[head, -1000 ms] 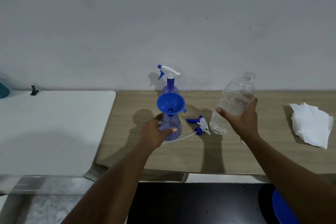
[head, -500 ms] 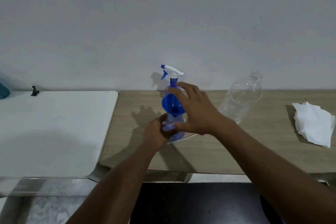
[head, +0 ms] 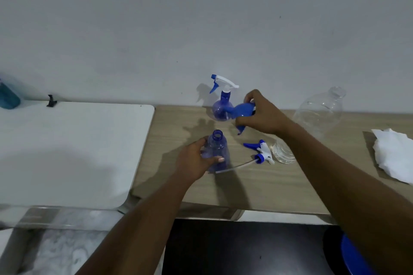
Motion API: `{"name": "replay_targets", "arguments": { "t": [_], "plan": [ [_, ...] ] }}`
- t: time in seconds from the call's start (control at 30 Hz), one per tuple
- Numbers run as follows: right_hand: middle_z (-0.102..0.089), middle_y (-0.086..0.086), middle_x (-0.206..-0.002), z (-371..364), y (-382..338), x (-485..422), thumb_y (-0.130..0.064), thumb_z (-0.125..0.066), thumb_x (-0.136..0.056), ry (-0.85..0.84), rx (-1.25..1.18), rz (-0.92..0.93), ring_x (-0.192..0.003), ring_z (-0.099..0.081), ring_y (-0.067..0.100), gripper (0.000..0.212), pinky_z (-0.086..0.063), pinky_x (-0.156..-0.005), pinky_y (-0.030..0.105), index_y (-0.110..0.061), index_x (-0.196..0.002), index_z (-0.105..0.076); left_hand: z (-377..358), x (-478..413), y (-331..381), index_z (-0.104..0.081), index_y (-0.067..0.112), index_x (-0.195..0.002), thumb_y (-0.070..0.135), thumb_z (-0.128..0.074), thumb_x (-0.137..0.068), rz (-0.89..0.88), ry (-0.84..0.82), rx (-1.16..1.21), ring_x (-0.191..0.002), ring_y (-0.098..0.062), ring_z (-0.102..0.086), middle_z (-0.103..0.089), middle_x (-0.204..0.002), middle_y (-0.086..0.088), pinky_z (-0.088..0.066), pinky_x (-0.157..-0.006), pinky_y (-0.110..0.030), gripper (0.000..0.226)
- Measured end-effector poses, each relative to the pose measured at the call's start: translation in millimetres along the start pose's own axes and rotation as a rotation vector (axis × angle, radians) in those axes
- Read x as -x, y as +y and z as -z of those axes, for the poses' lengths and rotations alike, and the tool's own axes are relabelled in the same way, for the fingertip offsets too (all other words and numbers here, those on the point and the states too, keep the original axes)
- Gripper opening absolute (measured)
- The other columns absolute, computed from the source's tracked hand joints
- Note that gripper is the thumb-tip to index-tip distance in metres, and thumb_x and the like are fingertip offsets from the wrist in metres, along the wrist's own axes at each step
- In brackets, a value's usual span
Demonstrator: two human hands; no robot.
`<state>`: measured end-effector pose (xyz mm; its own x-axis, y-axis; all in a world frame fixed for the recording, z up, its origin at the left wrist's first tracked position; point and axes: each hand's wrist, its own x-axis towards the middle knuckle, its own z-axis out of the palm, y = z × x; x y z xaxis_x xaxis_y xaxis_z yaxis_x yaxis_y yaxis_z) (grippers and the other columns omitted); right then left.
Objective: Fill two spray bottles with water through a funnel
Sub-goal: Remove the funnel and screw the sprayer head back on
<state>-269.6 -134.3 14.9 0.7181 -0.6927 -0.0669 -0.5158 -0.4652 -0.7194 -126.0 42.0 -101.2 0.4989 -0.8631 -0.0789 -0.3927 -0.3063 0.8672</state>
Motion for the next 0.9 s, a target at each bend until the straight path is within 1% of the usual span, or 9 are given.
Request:
{"name": "replay_targets", "arguments": {
  "t": [0.1,0.2,0.33,0.47,0.53,0.6,0.67,0.73,0.9],
  "plan": [
    [-0.058,-0.001,-0.093,-49.2,41.8,5.3,-0.047,-0.084,-0.073,0.15,-0.145,-0.21,-0.079,-0.058,0.017,0.059,-0.048,-0.067,0.029,-0.016,-0.109,-0.048,2.5,2.2,-3.8,-0.061,0.037,-0.123,0.038,-0.091,-0.066,-0.007,0.015,0.014,-0.083,0.006,-0.062,-0.064,-0.091,0.023,-0.046,-0.073,-0.006,0.064],
    [-0.06,-0.003,-0.095,-91.7,70.8,5.5,-0.065,-0.073,-0.075,0.171,-0.106,-0.307,-0.087,-0.062,0.021,0.062,-0.052,-0.086,0.042,-0.022,-0.109,-0.045,4.0,3.0,-6.3,-0.057,0.042,-0.118,0.037,-0.091,-0.067,-0.015,0.017,-0.001,-0.081,0.009,-0.06,-0.06,-0.088,0.028,-0.048,-0.073,-0.008,0.062],
    [-0.059,-0.002,-0.111,-117.1,93.5,6.9,-0.076,-0.057,-0.079,0.171,0.107,-0.337,-0.107,-0.059,0.025,0.06,-0.028,-0.109,0.053,-0.026,-0.109,-0.044,5.9,4.4,-11.2,-0.059,0.035,-0.129,0.04,-0.09,-0.068,-0.024,0.003,-0.002,-0.09,0.002,-0.062,-0.063,-0.097,0.023,-0.051,-0.08,-0.018,0.069],
    [-0.046,0.0,-0.136,-118.8,105.3,13.7,-0.068,-0.06,-0.082,0.115,0.326,-0.272,-0.132,-0.046,0.026,0.061,-0.008,-0.116,0.064,-0.027,-0.125,-0.047,10.4,5.8,-15.5,-0.06,0.035,-0.13,0.043,-0.09,-0.067,-0.035,0.012,-0.012,-0.095,-0.003,-0.065,-0.065,-0.102,0.021,-0.053,-0.083,-0.02,0.071],
    [-0.046,0.001,-0.14,-116.8,107.7,17.9,-0.066,-0.061,-0.084,0.125,0.342,-0.245,-0.14,-0.038,0.026,0.065,-0.016,-0.115,0.063,-0.025,-0.132,-0.048,12.8,6.0,-17.3,-0.059,0.036,-0.13,0.044,-0.09,-0.066,-0.034,0.007,-0.011,-0.098,-0.005,-0.066,-0.066,-0.105,0.017,-0.055,-0.086,-0.026,0.071],
    [-0.052,0.009,-0.139,-113.0,112.4,23.8,-0.061,-0.058,-0.09,0.225,0.269,-0.25,-0.135,-0.044,0.031,0.063,-0.034,-0.11,0.055,-0.016,-0.134,-0.051,13.7,5.7,-18.4,-0.059,0.038,-0.129,0.044,-0.089,-0.067,-0.028,-0.006,-0.012,-0.099,-0.005,-0.065,-0.066,-0.105,0.019,-0.056,-0.088,-0.03,0.069],
    [-0.056,0.018,-0.132,-109.0,119.1,34.5,-0.038,-0.056,-0.097,0.301,0.215,-0.268,-0.123,-0.052,0.036,0.046,-0.045,-0.1,0.048,-0.006,-0.13,-0.053,13.3,6.4,-17.9,-0.058,0.042,-0.125,0.042,-0.089,-0.068,-0.025,-0.003,-0.003,-0.098,-0.003,-0.065,-0.065,-0.102,0.021,-0.056,-0.088,-0.031,0.065],
    [-0.057,0.02,-0.126,-108.5,125.1,47.5,-0.02,-0.052,-0.098,0.266,0.283,-0.305,-0.115,-0.056,0.037,0.034,-0.048,-0.093,0.047,-0.003,-0.127,-0.052,11.9,6.7,-18.3,-0.059,0.041,-0.126,0.04,-0.089,-0.069,-0.033,0.007,0.0,-0.096,-0.002,-0.065,-0.066,-0.1,0.022,-0.056,-0.087,-0.029,0.064],
    [-0.05,0.018,-0.13,-118.9,125.7,64.5,-0.023,-0.057,-0.096,0.247,0.385,-0.398,-0.109,-0.056,0.038,0.028,-0.052,-0.088,0.05,-0.008,-0.119,-0.059,11.1,6.7,-19.2,-0.059,0.039,-0.126,0.037,-0.09,-0.068,-0.03,0.012,0.011,-0.096,-0.001,-0.066,-0.065,-0.099,0.026,-0.054,-0.083,-0.022,0.065]
  ]
}}
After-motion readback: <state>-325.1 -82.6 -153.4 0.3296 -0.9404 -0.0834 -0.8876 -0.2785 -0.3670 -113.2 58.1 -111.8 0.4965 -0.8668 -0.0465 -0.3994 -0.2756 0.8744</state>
